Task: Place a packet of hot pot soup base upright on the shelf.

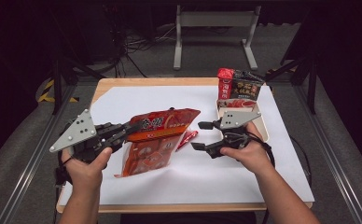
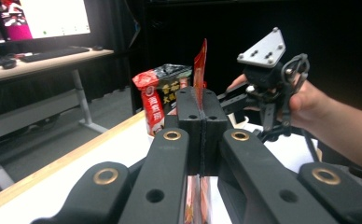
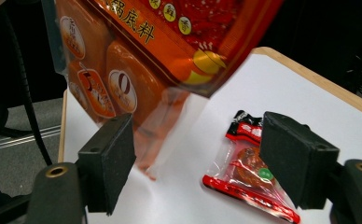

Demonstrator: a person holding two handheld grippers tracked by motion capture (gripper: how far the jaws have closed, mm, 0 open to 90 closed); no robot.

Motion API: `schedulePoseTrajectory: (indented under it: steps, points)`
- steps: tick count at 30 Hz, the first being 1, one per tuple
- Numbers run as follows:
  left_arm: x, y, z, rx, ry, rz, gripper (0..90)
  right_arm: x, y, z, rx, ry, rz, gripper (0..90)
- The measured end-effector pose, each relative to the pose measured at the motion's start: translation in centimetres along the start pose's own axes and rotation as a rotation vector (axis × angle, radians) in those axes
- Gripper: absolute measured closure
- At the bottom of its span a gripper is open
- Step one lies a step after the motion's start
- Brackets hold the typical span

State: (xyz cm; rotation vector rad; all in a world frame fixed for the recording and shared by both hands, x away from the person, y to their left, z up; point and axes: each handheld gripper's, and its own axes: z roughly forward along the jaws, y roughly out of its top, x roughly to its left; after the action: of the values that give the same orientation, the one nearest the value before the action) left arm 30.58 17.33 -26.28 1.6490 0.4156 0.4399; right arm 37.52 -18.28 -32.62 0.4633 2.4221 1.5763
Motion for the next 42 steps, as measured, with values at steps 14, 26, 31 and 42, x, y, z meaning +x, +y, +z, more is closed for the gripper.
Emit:
schedulePoseTrajectory:
  steps: [14, 26, 31, 42]
  points:
    - [-1.0, 0.2, 1.4, -0.029, -0.034, 0.018, 90.0, 0.4, -0.6, 2.8, -0.071, 0.122, -0.03, 24.3]
    - [-1.2, 0.0, 1.9, -0.053, -0.059, 0.013, 90.0, 0.3, -0.7, 3.3, -0.117, 0.166, -0.045, 24.9]
    - [-1.4, 0.1, 1.6, -0.084, -0.056, 0.011, 90.0, 0.6, -0.7, 3.4, -0.124, 0.24, -0.051, 38.6]
    - [-0.6, -0.4, 1.3, -0.096, -0.046, -0.02, 90.0, 1.8, -0.2, 3.0, -0.091, 0.294, -0.14, 69.9]
